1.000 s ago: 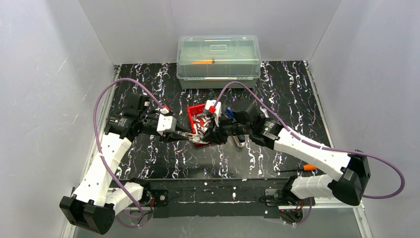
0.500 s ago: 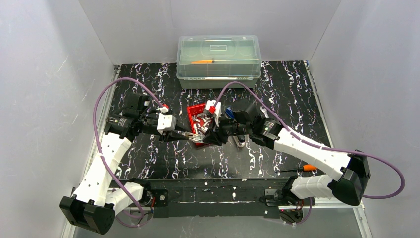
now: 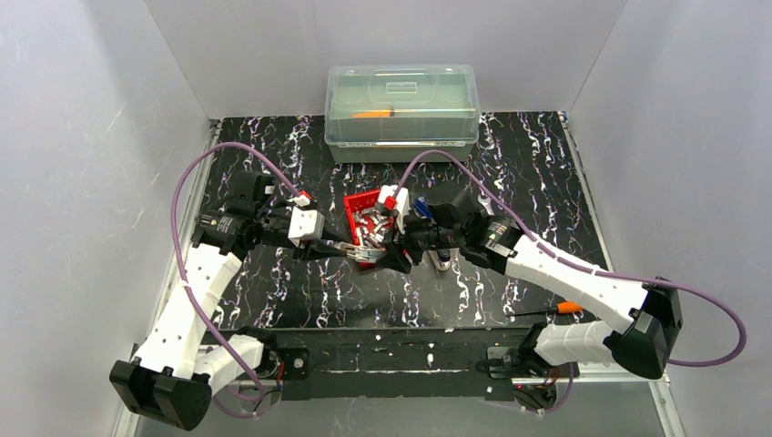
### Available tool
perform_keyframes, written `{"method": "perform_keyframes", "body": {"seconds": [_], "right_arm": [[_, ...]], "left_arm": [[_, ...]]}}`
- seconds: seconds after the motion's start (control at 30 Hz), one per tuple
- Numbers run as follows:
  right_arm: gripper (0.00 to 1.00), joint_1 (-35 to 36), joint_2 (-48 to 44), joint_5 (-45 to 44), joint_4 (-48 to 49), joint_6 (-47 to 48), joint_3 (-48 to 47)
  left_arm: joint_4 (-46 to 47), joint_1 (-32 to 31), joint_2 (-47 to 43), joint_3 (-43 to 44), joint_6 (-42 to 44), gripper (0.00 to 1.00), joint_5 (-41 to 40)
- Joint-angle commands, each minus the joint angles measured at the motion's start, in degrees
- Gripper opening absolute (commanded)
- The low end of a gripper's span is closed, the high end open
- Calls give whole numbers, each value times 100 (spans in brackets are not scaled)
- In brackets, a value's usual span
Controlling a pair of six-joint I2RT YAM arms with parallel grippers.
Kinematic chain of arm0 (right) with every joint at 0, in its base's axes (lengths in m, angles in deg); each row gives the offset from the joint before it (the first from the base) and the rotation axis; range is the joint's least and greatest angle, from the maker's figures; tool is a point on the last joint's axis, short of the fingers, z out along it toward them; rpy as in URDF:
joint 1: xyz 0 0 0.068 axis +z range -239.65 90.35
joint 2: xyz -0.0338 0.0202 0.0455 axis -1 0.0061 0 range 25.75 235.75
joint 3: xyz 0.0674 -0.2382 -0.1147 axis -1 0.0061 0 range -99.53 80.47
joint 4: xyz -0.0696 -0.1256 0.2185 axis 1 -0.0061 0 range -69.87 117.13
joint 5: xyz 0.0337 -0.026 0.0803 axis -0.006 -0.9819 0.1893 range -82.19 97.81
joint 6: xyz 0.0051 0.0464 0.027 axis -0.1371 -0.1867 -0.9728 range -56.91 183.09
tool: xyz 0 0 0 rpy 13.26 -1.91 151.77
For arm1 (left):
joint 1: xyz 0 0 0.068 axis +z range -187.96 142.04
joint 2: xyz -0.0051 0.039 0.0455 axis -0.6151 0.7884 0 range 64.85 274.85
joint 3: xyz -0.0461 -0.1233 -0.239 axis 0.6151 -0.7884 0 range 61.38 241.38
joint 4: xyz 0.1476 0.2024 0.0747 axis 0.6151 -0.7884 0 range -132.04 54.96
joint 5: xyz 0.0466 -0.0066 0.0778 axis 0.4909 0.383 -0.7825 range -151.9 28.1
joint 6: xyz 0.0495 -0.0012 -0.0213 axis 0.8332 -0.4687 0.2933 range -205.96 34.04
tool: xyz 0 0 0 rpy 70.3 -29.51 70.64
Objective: Load the staples into the stapler
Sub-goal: Install the staple into the stapler.
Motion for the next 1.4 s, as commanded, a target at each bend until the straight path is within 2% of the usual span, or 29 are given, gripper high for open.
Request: {"method": "perform_keyframes", "body": {"seconds": [0.0, 0.23, 0.4, 0.47, 0.57, 0.77, 0.9, 1.1, 1.17, 1.23, 1.37], "right_arm": [[61, 22, -284, -139, -74, 129, -389], [66, -251, -513, 79, -501, 342, -619], [65, -1305, -508, 1422, -546, 103, -497], [66, -1554, -516, 2032, -279, -148, -322], [70, -1670, -497, 2440, -10, -343, -161], [72, -1685, -505, 2853, 1088, -1150, 461], [70, -1770, -432, 3109, 1090, -1117, 568], [70, -1791, -221, 2874, 1288, -1059, 739], [69, -1973, -69, 3248, 1914, -1558, 903], [67, -2184, 31, 3643, 2810, -2464, 1166], [52, -2405, 298, 3930, 3520, -3525, 1208]], "left_arm": [[35, 0, -89, 104, 5, 0, 271], [37, -7, -123, 102, -4, 0, 284], [41, -1, -144, 98, -4, 0, 275], [40, -7, -153, 101, -11, 0, 275], [31, -4, -166, 91, -21, 0, 280], [41, -1, -175, 112, -30, 0, 280], [43, 1, -192, 122, -34, 0, 290], [85, -5, -178, 169, -65, 0, 319], [102, 1, -175, 167, -90, 0, 303], [105, -2, -191, 146, -100, 0, 278], [136, -2, -225, 64, -61, 0, 240]]}}
